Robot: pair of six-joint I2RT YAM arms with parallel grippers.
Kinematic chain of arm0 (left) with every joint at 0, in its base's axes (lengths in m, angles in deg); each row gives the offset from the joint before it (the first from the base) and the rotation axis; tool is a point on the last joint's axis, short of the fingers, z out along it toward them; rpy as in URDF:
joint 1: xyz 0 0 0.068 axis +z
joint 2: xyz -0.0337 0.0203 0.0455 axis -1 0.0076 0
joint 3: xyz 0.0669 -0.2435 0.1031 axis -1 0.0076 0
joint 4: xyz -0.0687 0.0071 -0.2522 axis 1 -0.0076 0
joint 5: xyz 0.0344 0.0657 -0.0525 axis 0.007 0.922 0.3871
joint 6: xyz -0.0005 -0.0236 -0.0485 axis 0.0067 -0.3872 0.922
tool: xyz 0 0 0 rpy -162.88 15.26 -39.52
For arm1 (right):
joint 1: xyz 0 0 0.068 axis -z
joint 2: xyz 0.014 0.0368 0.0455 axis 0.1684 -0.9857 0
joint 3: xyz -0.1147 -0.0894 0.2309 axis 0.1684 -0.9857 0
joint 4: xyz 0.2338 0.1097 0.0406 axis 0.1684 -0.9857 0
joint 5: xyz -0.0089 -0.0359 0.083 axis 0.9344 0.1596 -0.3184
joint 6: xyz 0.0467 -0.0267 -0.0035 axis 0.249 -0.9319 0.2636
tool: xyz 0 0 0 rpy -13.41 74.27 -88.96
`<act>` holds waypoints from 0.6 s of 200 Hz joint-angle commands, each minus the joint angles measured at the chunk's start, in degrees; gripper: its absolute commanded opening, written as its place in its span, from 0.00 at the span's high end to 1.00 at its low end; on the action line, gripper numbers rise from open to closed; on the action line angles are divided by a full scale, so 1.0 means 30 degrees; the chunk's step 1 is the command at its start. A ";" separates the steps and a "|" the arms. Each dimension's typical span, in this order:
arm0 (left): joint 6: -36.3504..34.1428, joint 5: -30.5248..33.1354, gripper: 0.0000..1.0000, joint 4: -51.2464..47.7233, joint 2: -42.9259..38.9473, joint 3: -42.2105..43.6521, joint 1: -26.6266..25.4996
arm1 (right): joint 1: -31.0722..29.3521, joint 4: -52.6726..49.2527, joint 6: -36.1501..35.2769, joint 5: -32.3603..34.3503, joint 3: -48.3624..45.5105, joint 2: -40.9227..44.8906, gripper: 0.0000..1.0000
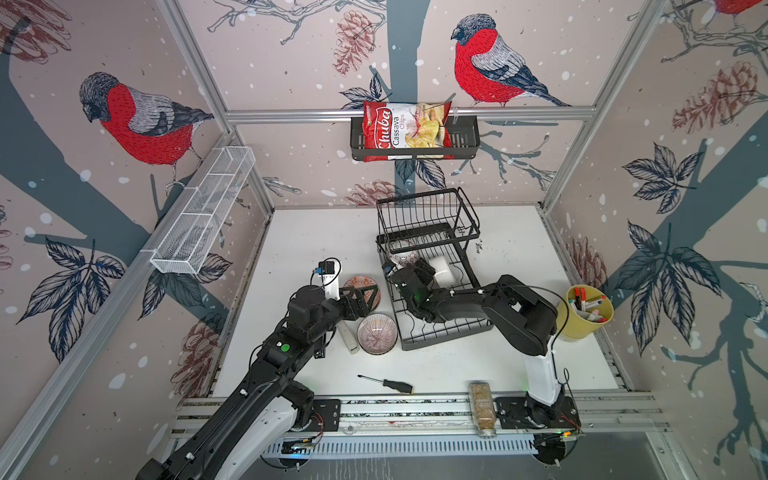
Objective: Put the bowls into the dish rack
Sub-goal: 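Lower the bowl upside down into the lower rack with the right gripper, then open the right gripper and lift it off the bowl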
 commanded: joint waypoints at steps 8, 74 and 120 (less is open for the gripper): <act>-0.0062 0.0075 0.09 0.0330 -0.0007 0.0003 0.0043 | 0.0107 0.0517 0.1323 -0.0181 0.0032 0.0516 0.19; -0.0057 0.0185 0.10 0.0171 0.0026 -0.0143 0.0045 | 0.0343 0.0501 0.2288 -0.0726 0.0007 0.1019 0.19; -0.0021 0.1074 0.10 -0.0600 0.0166 -0.0374 0.0052 | -0.0193 -0.0065 0.2849 -0.1058 -0.0572 0.2055 0.19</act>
